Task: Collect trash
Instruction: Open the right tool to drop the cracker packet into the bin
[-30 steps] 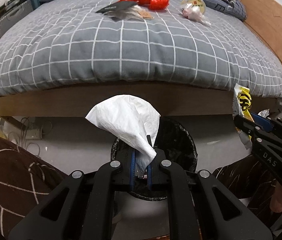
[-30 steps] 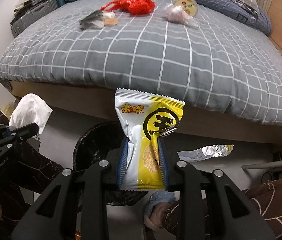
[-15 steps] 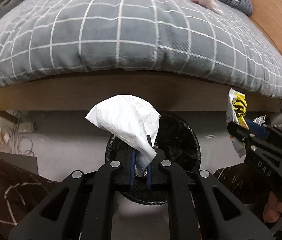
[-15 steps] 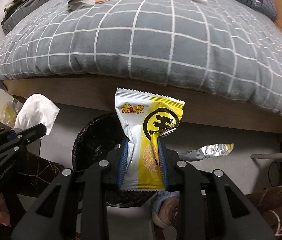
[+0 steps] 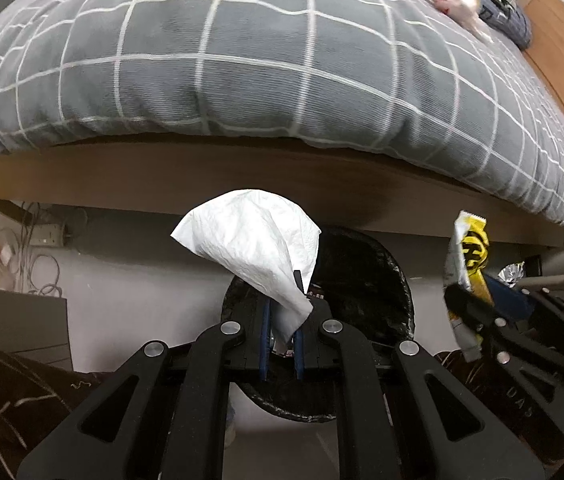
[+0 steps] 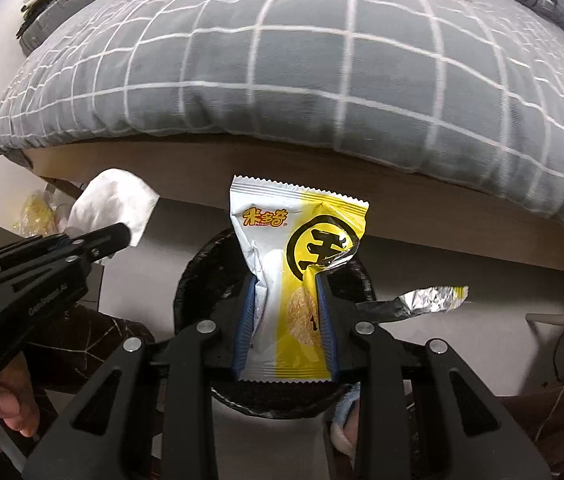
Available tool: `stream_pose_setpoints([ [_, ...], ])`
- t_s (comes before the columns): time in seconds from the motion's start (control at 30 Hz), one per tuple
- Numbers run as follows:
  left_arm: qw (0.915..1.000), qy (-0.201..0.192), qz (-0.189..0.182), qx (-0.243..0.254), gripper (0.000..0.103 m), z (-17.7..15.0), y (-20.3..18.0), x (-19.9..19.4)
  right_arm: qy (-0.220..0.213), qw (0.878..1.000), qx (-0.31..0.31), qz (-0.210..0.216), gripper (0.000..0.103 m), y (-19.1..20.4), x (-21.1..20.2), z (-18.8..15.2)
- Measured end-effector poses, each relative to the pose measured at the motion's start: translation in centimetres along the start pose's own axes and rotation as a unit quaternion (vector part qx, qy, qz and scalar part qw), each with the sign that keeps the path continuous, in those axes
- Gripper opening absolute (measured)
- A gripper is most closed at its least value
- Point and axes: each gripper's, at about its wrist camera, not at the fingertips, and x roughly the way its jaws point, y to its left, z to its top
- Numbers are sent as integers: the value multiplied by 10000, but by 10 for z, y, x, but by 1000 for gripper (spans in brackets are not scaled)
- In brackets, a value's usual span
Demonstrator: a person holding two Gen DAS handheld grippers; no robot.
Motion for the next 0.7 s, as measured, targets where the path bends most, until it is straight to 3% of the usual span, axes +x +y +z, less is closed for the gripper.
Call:
stream_pose_setpoints([
  [0.23, 9999, 134, 50, -84, 8, 0, 15, 3, 313, 9995, -4, 26, 29, 10, 23, 3],
  [0.7, 9992, 282, 70, -259, 8, -1, 34, 10, 438, 9989, -123, -141, 51, 26, 42, 0],
])
